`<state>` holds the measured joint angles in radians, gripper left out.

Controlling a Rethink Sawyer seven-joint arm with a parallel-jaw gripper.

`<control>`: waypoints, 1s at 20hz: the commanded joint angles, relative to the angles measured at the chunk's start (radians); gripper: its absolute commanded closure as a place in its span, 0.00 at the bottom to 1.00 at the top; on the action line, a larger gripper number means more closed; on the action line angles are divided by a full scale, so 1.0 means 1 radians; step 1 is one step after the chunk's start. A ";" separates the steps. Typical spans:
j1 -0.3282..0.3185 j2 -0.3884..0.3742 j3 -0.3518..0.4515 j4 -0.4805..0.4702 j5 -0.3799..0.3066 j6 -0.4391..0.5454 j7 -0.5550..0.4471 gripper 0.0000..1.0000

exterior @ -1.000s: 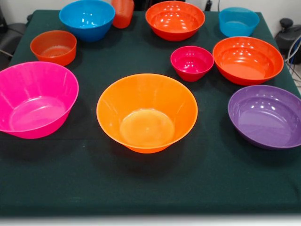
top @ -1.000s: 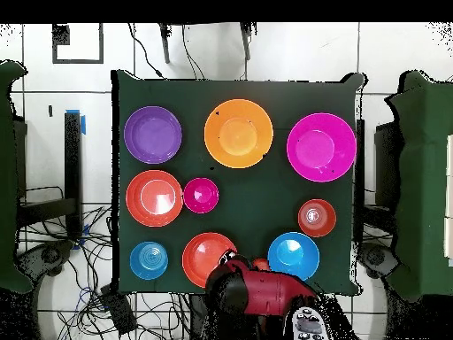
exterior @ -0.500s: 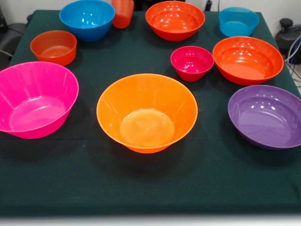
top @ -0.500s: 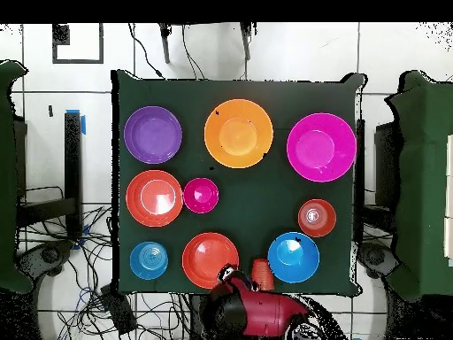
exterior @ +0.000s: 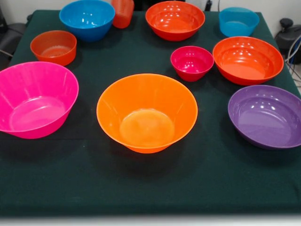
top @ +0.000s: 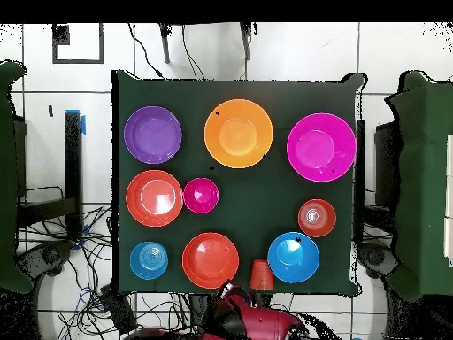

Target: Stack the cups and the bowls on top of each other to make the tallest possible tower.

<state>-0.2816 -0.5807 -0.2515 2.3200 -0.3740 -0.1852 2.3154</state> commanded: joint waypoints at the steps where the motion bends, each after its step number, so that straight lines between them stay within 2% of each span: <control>1: -0.016 0.150 0.013 0.023 -0.052 -0.154 0.129 0.00; 6: -0.023 0.167 -0.014 0.034 -0.061 -0.188 0.118 0.00; 17: -0.040 0.329 -0.038 -0.011 -0.081 -0.355 0.131 0.00; 20: -0.042 0.337 -0.041 -0.011 -0.077 -0.362 0.127 0.00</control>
<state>-0.3096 -0.3530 -0.3442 2.3685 -0.4263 -0.4777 2.3154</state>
